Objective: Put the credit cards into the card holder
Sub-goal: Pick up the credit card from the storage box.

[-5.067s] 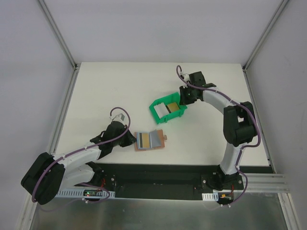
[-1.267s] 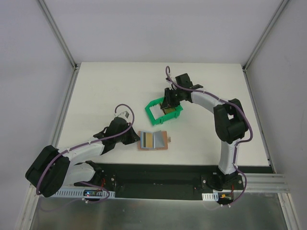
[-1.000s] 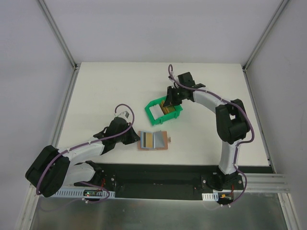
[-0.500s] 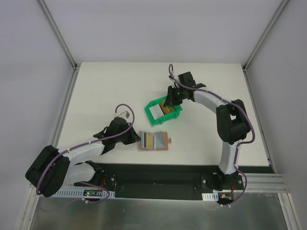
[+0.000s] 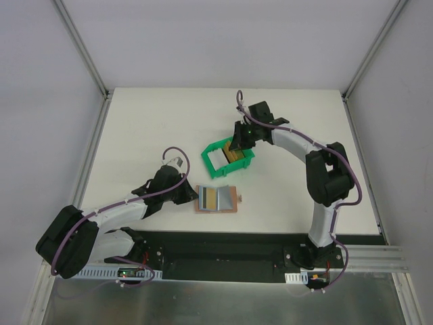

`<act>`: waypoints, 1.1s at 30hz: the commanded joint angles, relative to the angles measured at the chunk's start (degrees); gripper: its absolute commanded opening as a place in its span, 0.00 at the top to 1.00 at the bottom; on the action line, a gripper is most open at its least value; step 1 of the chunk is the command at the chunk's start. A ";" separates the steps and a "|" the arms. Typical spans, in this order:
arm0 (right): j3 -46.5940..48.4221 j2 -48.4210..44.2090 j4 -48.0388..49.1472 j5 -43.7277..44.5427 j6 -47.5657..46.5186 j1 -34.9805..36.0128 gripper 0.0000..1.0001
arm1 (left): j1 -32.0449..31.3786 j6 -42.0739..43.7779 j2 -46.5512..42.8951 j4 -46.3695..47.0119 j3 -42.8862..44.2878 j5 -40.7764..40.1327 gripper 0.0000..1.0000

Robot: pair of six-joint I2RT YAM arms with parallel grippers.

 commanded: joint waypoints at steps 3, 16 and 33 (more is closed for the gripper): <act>1.44 -3.69 -1.26 3.95 2.31 1.16 0.92 | 0.40 0.71 0.08 1.30 1.72 0.87 1.00; -0.14 -4.48 1.28 7.21 5.30 3.54 0.90 | 0.40 0.71 0.16 1.39 1.72 0.96 1.00; -1.99 -7.02 2.51 13.97 4.17 5.47 0.90 | 0.40 0.80 0.08 1.83 1.46 1.13 1.00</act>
